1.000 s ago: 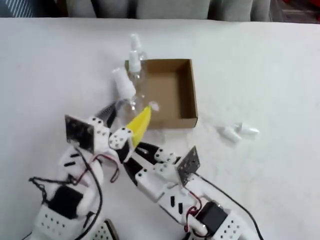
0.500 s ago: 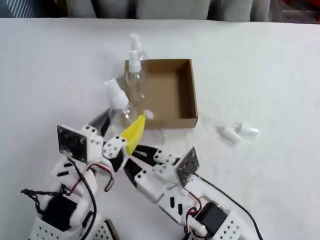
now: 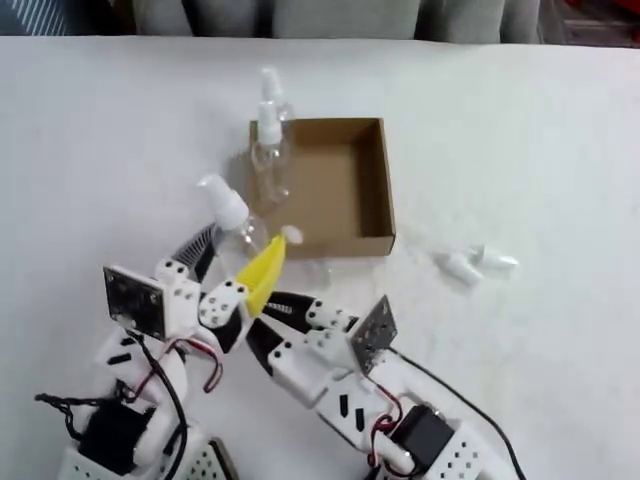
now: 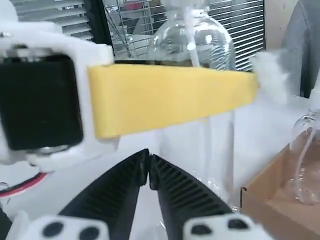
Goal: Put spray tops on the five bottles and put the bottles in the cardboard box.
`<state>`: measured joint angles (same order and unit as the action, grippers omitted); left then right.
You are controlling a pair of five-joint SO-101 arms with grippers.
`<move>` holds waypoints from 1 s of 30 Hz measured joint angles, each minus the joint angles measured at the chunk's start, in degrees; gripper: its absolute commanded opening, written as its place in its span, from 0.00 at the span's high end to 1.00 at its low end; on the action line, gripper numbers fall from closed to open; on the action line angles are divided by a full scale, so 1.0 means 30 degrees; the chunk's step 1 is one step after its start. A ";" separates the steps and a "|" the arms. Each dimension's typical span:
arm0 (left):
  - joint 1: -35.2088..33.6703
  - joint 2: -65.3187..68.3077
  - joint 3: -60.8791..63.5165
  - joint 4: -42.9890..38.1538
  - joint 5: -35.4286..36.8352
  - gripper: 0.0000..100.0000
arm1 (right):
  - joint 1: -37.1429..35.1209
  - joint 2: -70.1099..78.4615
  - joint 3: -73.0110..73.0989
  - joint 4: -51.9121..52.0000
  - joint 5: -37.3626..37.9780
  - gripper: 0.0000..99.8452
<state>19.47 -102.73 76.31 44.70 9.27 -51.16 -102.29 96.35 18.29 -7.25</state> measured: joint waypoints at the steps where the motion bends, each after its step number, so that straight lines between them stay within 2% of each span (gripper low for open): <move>1: 0.0000 -0.0088 0.0000 0.0234 0.0000 0.98 | 0.0000 0.0029 0.0000 0.0000 0.0000 0.98; 6: 0.0000 -0.0264 -0.0029 0.0850 -0.0088 0.98 | 0.0000 0.0059 0.0000 0.0000 0.0000 0.98; 13: 0.0000 -0.0586 -0.0469 0.2315 -0.3194 0.98 | -0.0029 0.0059 0.0000 0.0000 0.0059 0.98; 19: 0.0000 -0.0557 -0.0498 0.2403 -0.3399 0.98 | 0.0000 0.0059 0.0000 0.0000 0.0059 0.98; 23: 0.0000 -0.0293 0.0469 0.0440 -0.3253 0.98 | -0.0059 0.0029 0.0000 0.0381 0.0029 0.98; 27: -0.0996 -0.0234 0.2432 -0.2901 -0.1172 0.98 | -0.0615 0.0029 0.0029 0.1377 0.0176 0.98; 30: -0.1993 -0.0234 0.2520 -0.4161 -0.0029 0.98 | -0.0586 0.0029 0.0029 0.1465 0.0791 0.98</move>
<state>13.49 -103.43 83.87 32.22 9.19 -52.92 -102.20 96.44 22.68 -4.88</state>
